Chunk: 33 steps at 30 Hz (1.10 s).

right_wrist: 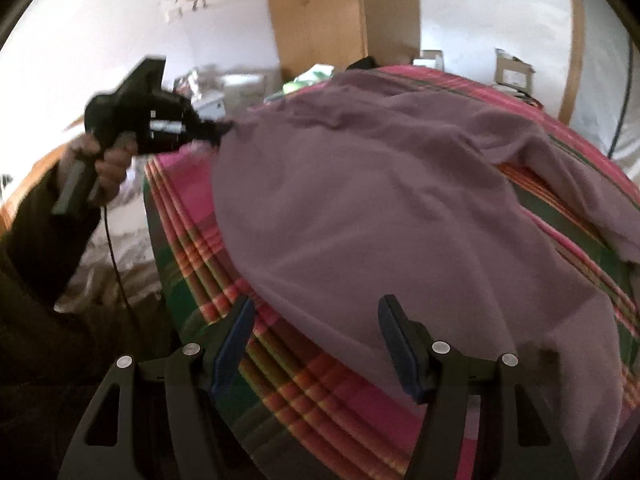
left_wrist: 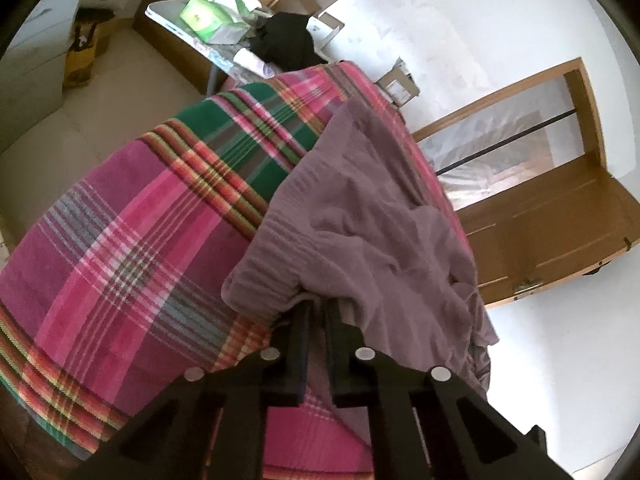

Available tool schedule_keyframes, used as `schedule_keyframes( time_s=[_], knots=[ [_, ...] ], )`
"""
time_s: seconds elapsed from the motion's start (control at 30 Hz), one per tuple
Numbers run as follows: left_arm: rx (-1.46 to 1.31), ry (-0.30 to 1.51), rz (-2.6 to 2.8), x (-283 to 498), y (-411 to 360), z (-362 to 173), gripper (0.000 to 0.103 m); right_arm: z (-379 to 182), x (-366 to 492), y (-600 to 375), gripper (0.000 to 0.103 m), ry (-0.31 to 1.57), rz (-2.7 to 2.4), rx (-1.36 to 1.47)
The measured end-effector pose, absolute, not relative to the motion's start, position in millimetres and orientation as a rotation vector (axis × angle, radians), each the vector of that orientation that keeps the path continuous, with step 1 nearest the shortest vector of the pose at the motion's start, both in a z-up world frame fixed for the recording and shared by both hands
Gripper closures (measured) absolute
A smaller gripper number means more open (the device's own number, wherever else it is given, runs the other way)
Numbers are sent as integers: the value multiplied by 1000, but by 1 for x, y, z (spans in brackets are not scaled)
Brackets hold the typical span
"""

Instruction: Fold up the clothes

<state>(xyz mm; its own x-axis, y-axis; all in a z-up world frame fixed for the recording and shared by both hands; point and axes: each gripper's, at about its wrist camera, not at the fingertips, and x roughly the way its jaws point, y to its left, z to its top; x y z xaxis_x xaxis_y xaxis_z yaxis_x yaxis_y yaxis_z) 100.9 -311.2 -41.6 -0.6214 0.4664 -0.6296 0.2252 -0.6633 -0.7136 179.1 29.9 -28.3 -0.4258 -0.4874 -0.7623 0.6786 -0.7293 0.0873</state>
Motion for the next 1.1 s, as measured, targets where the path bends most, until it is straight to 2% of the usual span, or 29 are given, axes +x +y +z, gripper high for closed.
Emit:
schedule_keyframes(
  time_s=[0.3, 0.37, 0.43, 0.47, 0.53, 0.6, 0.7, 0.93, 1.03, 1.1],
  knots=[
    [-1176, -1306, 2436, 120, -320, -32, 101, -35, 178, 10, 38, 375, -2139, 1059],
    [-1170, -1307, 2445, 124, -321, -32, 101, -36, 179, 8, 46, 396, -2158, 1053],
    [-1167, -1314, 2451, 128, -322, -32, 101, -35, 178, 10, 64, 402, -2190, 1055],
    [-1166, -1320, 2450, 129, -323, -33, 101, -34, 176, 13, 67, 387, -2194, 1059],
    [-1165, -1333, 2449, 132, -324, -34, 101, -33, 173, 16, 80, 365, -2199, 1065],
    [-1170, -1331, 2455, 135, -325, -35, 101, -33, 174, 16, 83, 384, -2198, 1061],
    [-1172, -1336, 2455, 139, -326, -37, 101, -33, 178, 15, 97, 406, -2187, 1055],
    [-1201, -1326, 2462, 147, -332, -41, 103, -27, 191, 19, 100, 446, -2163, 1040],
    [-1230, -1366, 2410, 144, -330, -48, 101, -28, 191, 19, 100, 442, -2169, 1035],
    [-1252, -1378, 2403, 142, -328, -52, 95, -29, 191, 17, 100, 450, -2171, 1039]
  ],
)
